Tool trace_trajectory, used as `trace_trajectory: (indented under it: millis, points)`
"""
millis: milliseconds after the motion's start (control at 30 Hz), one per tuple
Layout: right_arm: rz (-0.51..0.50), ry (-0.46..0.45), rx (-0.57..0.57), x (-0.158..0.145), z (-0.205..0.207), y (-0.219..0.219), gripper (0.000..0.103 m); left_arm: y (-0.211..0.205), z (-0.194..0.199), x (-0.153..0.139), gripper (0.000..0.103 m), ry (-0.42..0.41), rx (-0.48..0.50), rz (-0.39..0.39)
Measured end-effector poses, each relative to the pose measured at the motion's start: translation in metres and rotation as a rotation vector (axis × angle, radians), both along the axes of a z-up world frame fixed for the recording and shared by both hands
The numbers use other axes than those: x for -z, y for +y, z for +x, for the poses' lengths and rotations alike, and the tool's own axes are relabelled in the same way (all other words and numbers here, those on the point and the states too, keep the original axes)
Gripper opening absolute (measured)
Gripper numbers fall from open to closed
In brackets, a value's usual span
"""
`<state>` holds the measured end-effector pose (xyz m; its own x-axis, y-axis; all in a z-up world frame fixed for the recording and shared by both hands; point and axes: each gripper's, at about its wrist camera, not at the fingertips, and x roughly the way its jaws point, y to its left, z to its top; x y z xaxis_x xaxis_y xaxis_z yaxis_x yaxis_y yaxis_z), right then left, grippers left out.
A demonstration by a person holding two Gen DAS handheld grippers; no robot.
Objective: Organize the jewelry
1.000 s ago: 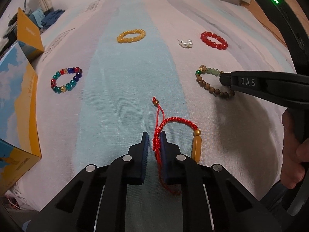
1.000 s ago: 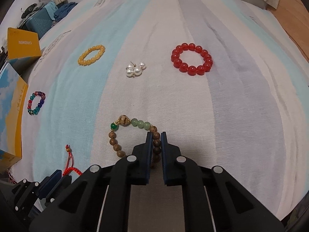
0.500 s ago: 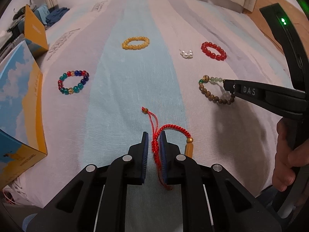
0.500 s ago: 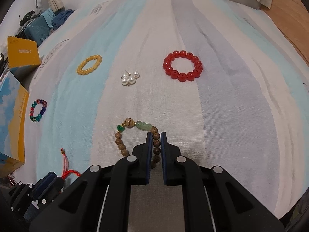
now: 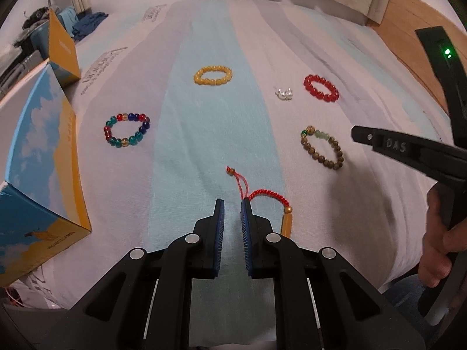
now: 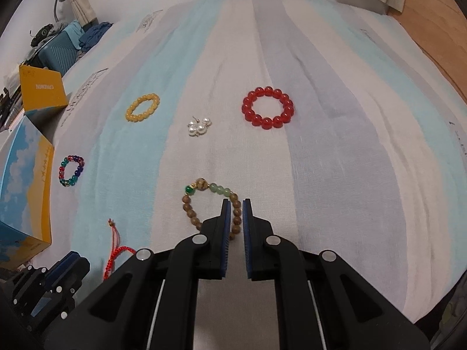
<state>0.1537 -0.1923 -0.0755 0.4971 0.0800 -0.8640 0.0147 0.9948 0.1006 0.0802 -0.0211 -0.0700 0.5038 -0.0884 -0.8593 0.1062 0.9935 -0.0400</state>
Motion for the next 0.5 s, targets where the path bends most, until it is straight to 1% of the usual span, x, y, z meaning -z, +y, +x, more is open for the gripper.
trace_trajectory:
  millis: [100, 133, 167, 200, 233, 267, 300, 333, 367, 400, 433, 500]
  points:
    - [0.013, 0.030, -0.002, 0.010, 0.002, -0.002, 0.007, -0.002, 0.001, 0.011, 0.012, 0.020, 0.008, -0.018]
    - [0.007, 0.037, 0.005, 0.014, 0.002, -0.002, 0.010, -0.003, 0.001, 0.016, 0.012, 0.020, 0.010, -0.013]
    - [0.006, 0.043, 0.010, 0.018, 0.003, -0.002, 0.011, -0.004, 0.001, 0.020, 0.014, 0.021, 0.011, -0.017]
    - [0.010, 0.046, 0.010, 0.020, 0.004, -0.002, 0.012, -0.004, 0.002, 0.022, 0.020, 0.024, 0.013, -0.024]
    - [0.020, 0.046, 0.011, 0.022, 0.005, -0.002, 0.020, -0.005, 0.003, 0.027, 0.025, 0.034, 0.012, -0.029]
    - [0.020, 0.043, 0.015, 0.024, 0.006, -0.002, 0.032, -0.006, 0.003, 0.029, 0.033, 0.038, 0.012, -0.031]
    - [0.017, 0.034, 0.014, 0.024, 0.007, 0.000, 0.038, -0.008, 0.003, 0.029, 0.043, 0.034, 0.016, -0.037]
    - [0.014, 0.027, 0.009, 0.023, 0.007, 0.001, 0.044, -0.011, 0.002, 0.028, 0.047, 0.019, 0.023, -0.040]
    - [0.009, 0.024, 0.001, 0.024, 0.009, 0.003, 0.045, -0.012, 0.002, 0.027, 0.055, 0.009, 0.028, -0.037]
    - [0.004, 0.023, -0.006, 0.025, 0.012, 0.005, 0.046, -0.017, 0.002, 0.026, 0.061, -0.009, 0.039, -0.025]
    - [0.001, 0.024, -0.009, 0.027, 0.016, 0.007, 0.050, -0.020, 0.002, 0.026, 0.062, -0.016, 0.048, -0.016]
    - [-0.005, 0.033, -0.008, 0.032, 0.021, 0.009, 0.051, -0.024, 0.005, 0.032, 0.062, -0.008, 0.056, 0.008]
